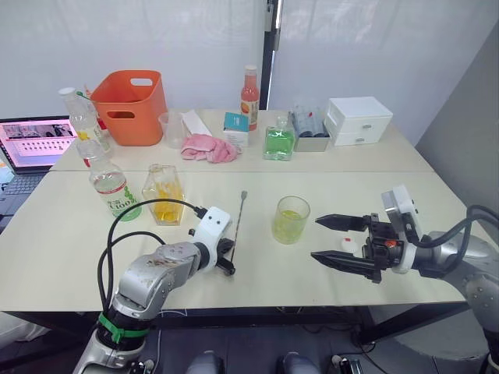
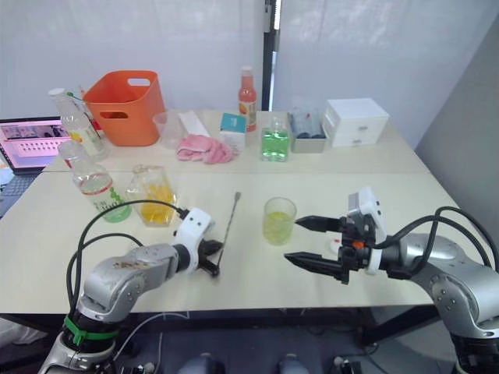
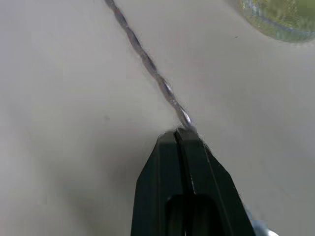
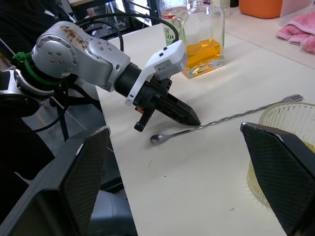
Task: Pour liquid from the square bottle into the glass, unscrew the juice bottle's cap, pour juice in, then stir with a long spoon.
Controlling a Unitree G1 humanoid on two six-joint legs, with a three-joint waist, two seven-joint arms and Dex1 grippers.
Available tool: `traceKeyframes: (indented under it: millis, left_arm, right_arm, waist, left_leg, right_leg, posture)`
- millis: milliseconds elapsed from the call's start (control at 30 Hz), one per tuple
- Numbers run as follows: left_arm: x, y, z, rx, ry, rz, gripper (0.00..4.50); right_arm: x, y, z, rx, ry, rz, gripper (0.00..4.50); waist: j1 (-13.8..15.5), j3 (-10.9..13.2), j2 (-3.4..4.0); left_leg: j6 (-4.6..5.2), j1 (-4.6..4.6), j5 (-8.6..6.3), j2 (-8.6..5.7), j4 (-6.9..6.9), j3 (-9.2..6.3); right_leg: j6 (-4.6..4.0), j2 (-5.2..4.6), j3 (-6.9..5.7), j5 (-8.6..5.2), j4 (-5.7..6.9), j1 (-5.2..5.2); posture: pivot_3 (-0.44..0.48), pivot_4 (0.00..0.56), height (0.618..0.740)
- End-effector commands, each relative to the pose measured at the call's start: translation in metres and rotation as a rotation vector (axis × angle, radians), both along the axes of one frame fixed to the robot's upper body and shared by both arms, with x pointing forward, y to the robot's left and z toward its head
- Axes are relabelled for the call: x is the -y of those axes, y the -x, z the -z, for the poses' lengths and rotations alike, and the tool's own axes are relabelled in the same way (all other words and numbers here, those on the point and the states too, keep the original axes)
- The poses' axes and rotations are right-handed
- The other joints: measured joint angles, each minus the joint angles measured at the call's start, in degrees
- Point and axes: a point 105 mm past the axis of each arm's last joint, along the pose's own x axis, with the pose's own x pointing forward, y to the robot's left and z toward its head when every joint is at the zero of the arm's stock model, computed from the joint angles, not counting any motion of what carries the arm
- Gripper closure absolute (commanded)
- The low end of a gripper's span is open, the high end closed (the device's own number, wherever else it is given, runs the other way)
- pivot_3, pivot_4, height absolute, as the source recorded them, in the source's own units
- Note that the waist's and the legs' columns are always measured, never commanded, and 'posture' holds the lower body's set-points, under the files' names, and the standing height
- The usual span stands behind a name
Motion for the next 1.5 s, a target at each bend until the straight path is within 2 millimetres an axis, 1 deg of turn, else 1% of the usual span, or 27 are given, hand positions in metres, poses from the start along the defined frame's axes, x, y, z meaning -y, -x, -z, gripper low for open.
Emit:
traceKeyframes:
  millis: [33,133,233,333,400,500,567,667,833,867,933,1067,1100,1200,1233,1300,1367,1467,1500]
  left_arm:
    - [-0.016,-0.008,0.005,-0.005,-0.044,-0.057,4.46]
    - [-0.019,-0.013,-0.003,0.028,-0.018,-0.077,4.46]
    - [-0.027,-0.019,-0.022,0.096,0.035,-0.091,4.46]
    - [-0.034,-0.016,-0.037,0.120,0.093,-0.064,4.46]
    - [-0.037,-0.014,-0.042,0.117,0.120,-0.048,4.46]
    - [-0.025,-0.007,-0.056,0.105,0.208,0.034,4.46]
    - [-0.017,-0.002,-0.059,0.091,0.232,0.067,4.46]
    - [-0.003,0.007,-0.053,0.014,0.295,0.088,3.60]
    - [0.001,0.009,-0.035,-0.056,0.255,-0.026,1.93]
    - [0.000,0.008,-0.031,-0.054,0.211,-0.065,1.63]
    - [0.003,0.010,-0.026,-0.042,0.140,-0.100,1.63]
    - [0.010,0.016,-0.018,-0.021,0.013,-0.109,1.63]
    - [0.013,0.018,-0.012,-0.026,-0.014,-0.110,1.63]
    - [0.017,0.021,-0.003,-0.034,-0.060,-0.108,1.63]
    - [0.021,0.023,0.001,-0.047,-0.058,-0.103,1.63]
    - [0.021,0.027,0.014,-0.082,-0.100,-0.119,1.63]
    - [0.019,0.029,0.021,-0.101,-0.119,-0.135,1.63]
    - [0.012,0.031,0.030,-0.140,-0.099,-0.185,2.41]
    - [0.012,0.031,0.031,-0.150,-0.082,-0.190,2.80]
  right_arm:
    - [-0.002,0.003,-0.007,0.045,-0.013,0.002,0.00]
    - [-0.001,0.003,-0.007,0.047,-0.014,0.013,0.00]
    - [-0.001,0.003,-0.006,0.050,-0.017,0.028,0.00]
    - [0.000,0.002,-0.006,0.052,-0.020,0.041,0.00]
    - [0.000,0.002,-0.005,0.051,-0.021,0.046,0.00]
    - [0.000,0.001,-0.003,0.047,-0.017,0.054,0.00]
    - [0.000,0.000,-0.002,0.046,-0.017,0.060,0.00]
    - [0.000,-0.001,-0.002,0.047,-0.020,0.067,0.00]
    - [0.000,0.000,-0.001,0.040,-0.017,0.072,0.00]
    - [0.000,0.000,-0.001,0.038,-0.017,0.073,0.00]
    - [0.000,0.001,-0.001,0.034,-0.018,0.073,0.00]
    - [-0.001,0.001,-0.002,0.031,-0.022,0.068,0.00]
    - [-0.002,0.001,-0.004,0.030,-0.026,0.066,0.00]
    - [-0.004,0.001,-0.006,0.028,-0.032,0.060,0.00]
    - [-0.005,0.001,-0.006,0.026,-0.033,0.057,0.00]
    - [-0.006,0.001,-0.008,0.021,-0.034,0.046,0.00]
    - [-0.006,0.001,-0.008,0.017,-0.033,0.040,0.00]
    - [-0.007,-0.002,-0.011,0.017,-0.035,0.032,0.00]
    - [-0.008,-0.003,-0.012,0.019,-0.037,0.030,0.00]
  waist:
    - [0.1,0.0,0.00]
    - [0.1,0.0,0.00]
    - [0.0,0.0,-0.01]
    - [0.0,0.0,-0.01]
    - [0.0,0.0,-0.01]
    - [0.3,0.0,-0.02]
    - [0.5,0.0,-0.02]
    - [0.4,0.0,-0.03]
    - [0.0,0.0,-0.03]
    - [0.0,0.0,-0.03]
    - [0.1,0.0,-0.04]
    - [0.2,0.0,-0.03]
    - [0.2,0.0,-0.04]
    - [0.2,0.0,-0.03]
    - [0.2,0.0,-0.03]
    - [0.2,0.0,-0.02]
    - [0.2,0.0,-0.01]
    - [0.1,0.0,0.05]
    - [0.2,-0.1,0.09]
  left_leg:
    - [0.00,0.00,0.00,-0.01,0.00,0.00]
    - [0.00,0.00,0.00,-0.01,0.01,0.00]
    - [0.00,-0.02,0.00,0.00,0.00,-0.02]
    - [0.00,-0.10,0.00,0.01,0.00,-0.03]
    - [0.00,-0.11,0.00,0.00,-0.01,-0.02]
    - [0.01,-0.14,-0.01,-0.03,0.00,-0.03]
    - [0.01,-0.19,-0.01,-0.05,0.03,-0.01]
    - [0.01,-0.18,0.00,-0.05,0.04,-0.03]
    - [0.01,-0.17,0.00,-0.04,0.02,-0.16]
    - [0.01,-0.17,0.00,-0.04,0.02,-0.19]
    - [0.01,-0.17,0.00,-0.04,0.01,-0.22]
    - [0.01,-0.17,0.00,-0.07,0.02,-0.27]
    - [0.01,-0.17,0.00,-0.08,0.02,-0.27]
    - [0.01,-0.16,0.00,-0.07,0.02,-0.28]
    - [0.01,-0.14,0.00,-0.07,0.02,-0.29]
    - [0.01,-0.14,0.00,-0.08,0.02,-0.28]
    - [0.01,-0.09,-0.01,-0.09,0.02,-0.29]
    - [0.01,-0.02,-0.01,-0.08,0.01,-0.28]
    - [0.01,0.00,-0.01,-0.08,0.01,-0.28]
  right_leg:
    - [0.00,-0.01,0.01,0.00,-0.01,0.00]
    - [0.00,-0.01,0.01,0.00,0.00,0.00]
    - [0.00,-0.01,0.01,0.00,0.00,-0.03]
    - [0.00,0.00,0.01,0.00,0.00,-0.12]
    - [0.00,-0.01,0.00,0.00,-0.02,-0.12]
    - [0.02,-0.06,-0.02,0.00,-0.04,-0.10]
    - [0.04,-0.08,-0.07,0.01,-0.06,-0.08]
    - [0.06,-0.08,-0.07,0.02,-0.06,-0.07]
    - [0.06,-0.02,-0.05,0.02,-0.05,-0.09]
    - [0.06,-0.02,-0.04,0.02,-0.04,-0.09]
    - [0.06,-0.03,-0.03,0.02,-0.05,-0.09]
    - [0.06,-0.05,-0.02,0.02,-0.05,-0.08]
    - [0.06,-0.05,-0.02,0.02,-0.05,-0.08]
    - [0.06,-0.05,-0.01,0.02,-0.05,-0.07]
    - [0.06,-0.05,-0.01,0.02,-0.05,-0.06]
    - [0.06,-0.05,-0.01,0.02,-0.05,-0.05]
    - [0.06,-0.07,0.00,0.02,-0.06,0.01]
    - [0.05,-0.06,0.01,0.02,-0.05,0.06]
    - [0.05,-0.06,0.01,0.01,-0.06,0.07]
  posture:
    - [0.000,0.150,0.715]
    - [0.000,0.150,0.715]
    - [0.000,0.150,0.715]
    - [0.000,0.150,0.715]
    - [0.000,0.150,0.715]
    - [0.000,0.150,0.715]
    - [0.000,0.150,0.715]
    - [0.000,0.150,0.715]
    - [0.000,0.150,0.715]
    - [0.000,0.150,0.715]
    - [0.000,0.150,0.715]
    - [0.000,0.150,0.715]
    - [0.000,0.150,0.715]
    - [0.000,0.150,0.715]
    - [0.000,0.150,0.715]
    - [0.000,0.150,0.715]
    - [0.000,0.150,0.715]
    - [0.000,0.150,0.715]
    - [0.000,0.150,0.715]
